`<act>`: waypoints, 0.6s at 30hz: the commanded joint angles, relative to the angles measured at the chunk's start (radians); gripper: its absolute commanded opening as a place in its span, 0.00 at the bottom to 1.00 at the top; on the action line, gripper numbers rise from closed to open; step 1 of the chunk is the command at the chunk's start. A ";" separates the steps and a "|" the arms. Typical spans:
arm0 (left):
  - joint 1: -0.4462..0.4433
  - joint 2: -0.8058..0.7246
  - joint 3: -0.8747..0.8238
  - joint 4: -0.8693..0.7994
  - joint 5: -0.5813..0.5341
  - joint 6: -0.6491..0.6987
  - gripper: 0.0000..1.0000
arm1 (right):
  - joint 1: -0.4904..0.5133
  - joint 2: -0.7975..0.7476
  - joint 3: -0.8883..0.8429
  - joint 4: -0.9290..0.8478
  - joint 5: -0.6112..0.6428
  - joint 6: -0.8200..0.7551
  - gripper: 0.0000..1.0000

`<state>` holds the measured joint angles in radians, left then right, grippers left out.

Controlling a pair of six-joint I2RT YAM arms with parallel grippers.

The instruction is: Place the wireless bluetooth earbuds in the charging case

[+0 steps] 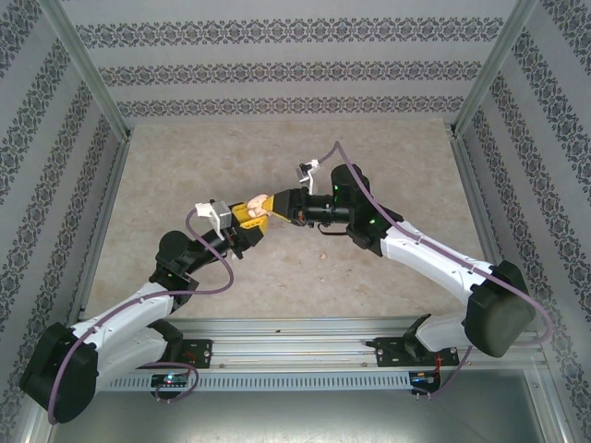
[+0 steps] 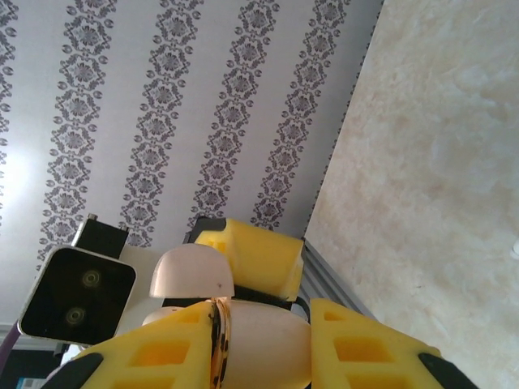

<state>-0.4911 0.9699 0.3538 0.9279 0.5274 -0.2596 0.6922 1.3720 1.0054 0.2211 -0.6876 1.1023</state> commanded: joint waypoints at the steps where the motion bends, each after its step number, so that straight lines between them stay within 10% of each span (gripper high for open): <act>1: -0.007 0.014 0.034 0.048 0.042 0.000 0.40 | 0.009 0.002 -0.010 0.044 -0.034 0.011 0.16; 9: -0.007 0.030 0.039 0.054 0.068 0.007 0.27 | 0.012 0.011 -0.005 0.052 -0.038 0.024 0.16; 18: -0.008 0.005 0.029 0.061 0.058 0.011 0.35 | 0.006 0.019 -0.025 0.066 -0.018 0.059 0.15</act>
<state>-0.4908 0.9958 0.3634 0.9283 0.5575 -0.2508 0.6918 1.3788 1.0027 0.2394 -0.6975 1.1412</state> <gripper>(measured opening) 0.353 0.272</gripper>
